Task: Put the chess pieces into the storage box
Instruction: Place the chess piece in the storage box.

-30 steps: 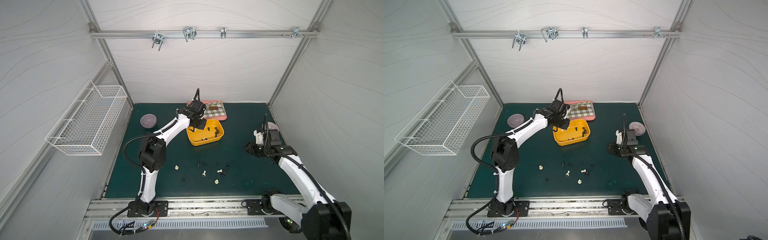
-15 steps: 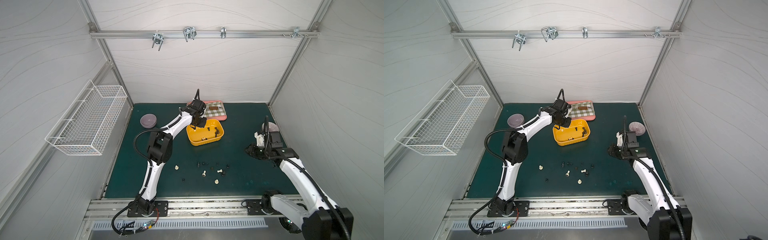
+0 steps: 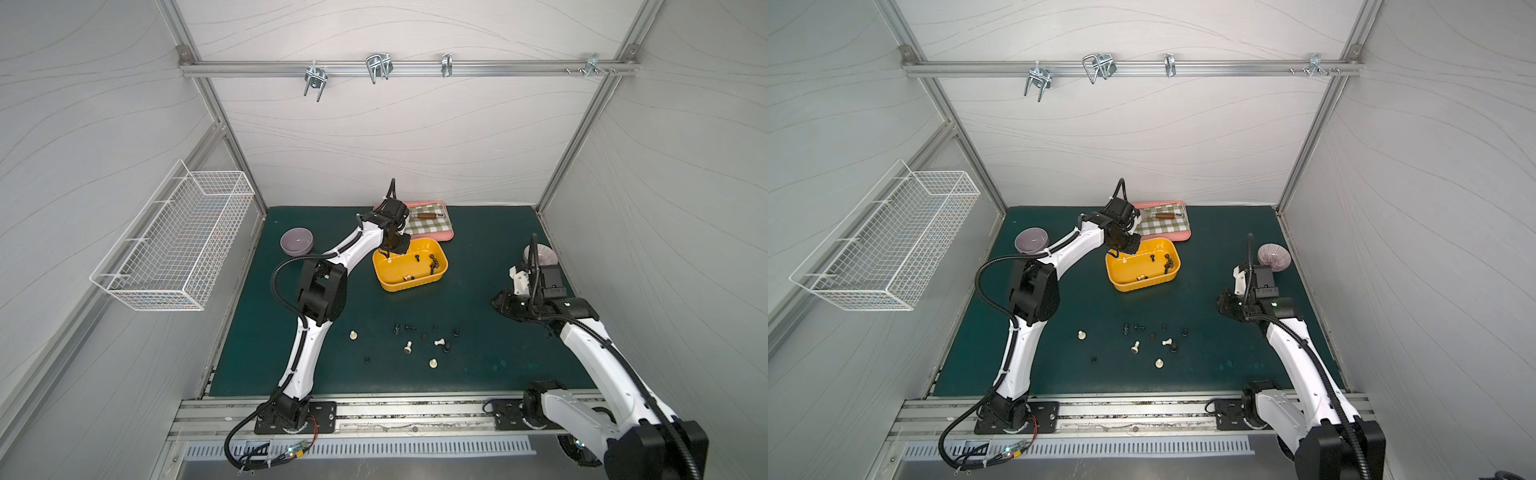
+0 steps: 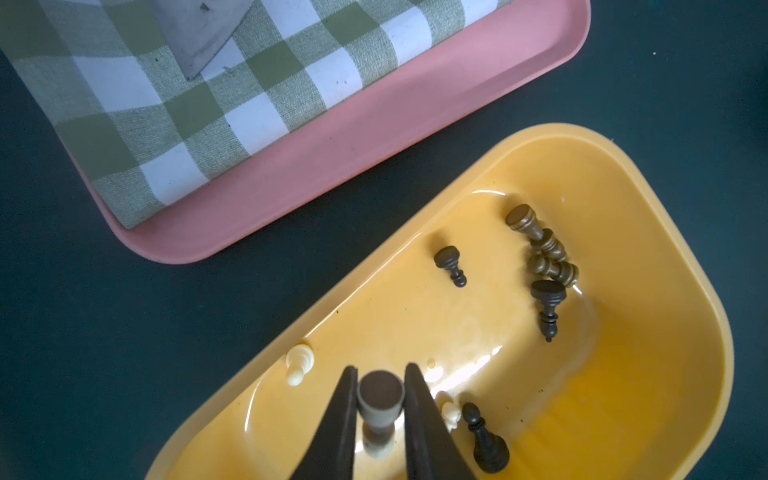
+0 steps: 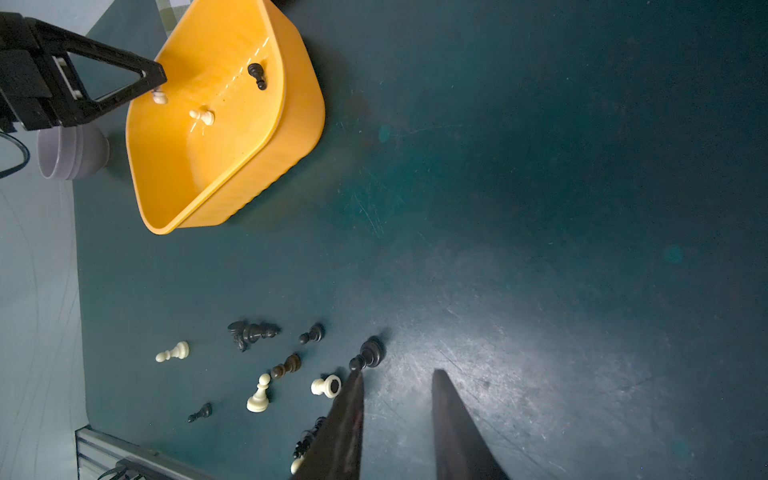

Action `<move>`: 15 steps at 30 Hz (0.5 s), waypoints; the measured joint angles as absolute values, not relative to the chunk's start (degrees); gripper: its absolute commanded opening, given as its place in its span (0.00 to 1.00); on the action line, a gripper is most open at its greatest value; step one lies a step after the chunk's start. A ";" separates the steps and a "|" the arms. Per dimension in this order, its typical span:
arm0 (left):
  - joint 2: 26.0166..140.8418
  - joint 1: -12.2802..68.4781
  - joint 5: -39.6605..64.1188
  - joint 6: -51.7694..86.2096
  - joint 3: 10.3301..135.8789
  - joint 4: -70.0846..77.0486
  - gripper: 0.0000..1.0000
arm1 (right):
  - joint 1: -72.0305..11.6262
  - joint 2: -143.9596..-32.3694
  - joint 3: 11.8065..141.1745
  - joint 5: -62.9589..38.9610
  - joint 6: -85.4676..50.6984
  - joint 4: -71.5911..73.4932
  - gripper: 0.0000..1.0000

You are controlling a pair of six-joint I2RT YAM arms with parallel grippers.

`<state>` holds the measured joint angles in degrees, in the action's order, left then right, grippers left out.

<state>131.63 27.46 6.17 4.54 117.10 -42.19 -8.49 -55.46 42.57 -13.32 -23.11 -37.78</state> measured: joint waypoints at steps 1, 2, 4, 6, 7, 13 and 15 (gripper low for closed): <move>131.63 27.46 6.24 4.56 117.14 -42.19 0.24 | -8.49 -55.40 42.57 -13.30 -23.11 -37.89 0.30; 131.63 27.46 6.24 4.56 117.16 -42.19 0.24 | -8.49 -55.31 42.57 -13.28 -23.11 -37.98 0.30; 131.63 27.46 6.28 4.58 117.21 -42.19 0.25 | -8.49 -55.18 42.57 -13.08 -23.14 -38.06 0.30; 131.63 27.42 6.28 4.58 117.21 -42.19 0.25 | -8.49 -55.16 42.57 -12.93 -23.14 -38.09 0.30; 131.63 27.42 6.28 4.56 117.21 -42.19 0.25 | -8.49 -55.16 42.54 -12.88 -23.16 -38.09 0.30; 131.63 27.11 6.48 4.64 117.21 -42.19 0.26 | -8.49 -55.16 42.24 -12.67 -23.66 -38.13 0.30; 131.63 27.07 6.50 4.67 117.21 -42.17 0.26 | -8.49 -55.16 42.22 -12.67 -23.77 -38.20 0.30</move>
<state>131.63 27.07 6.50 4.67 117.21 -42.17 -8.49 -55.16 42.22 -12.67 -23.77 -38.20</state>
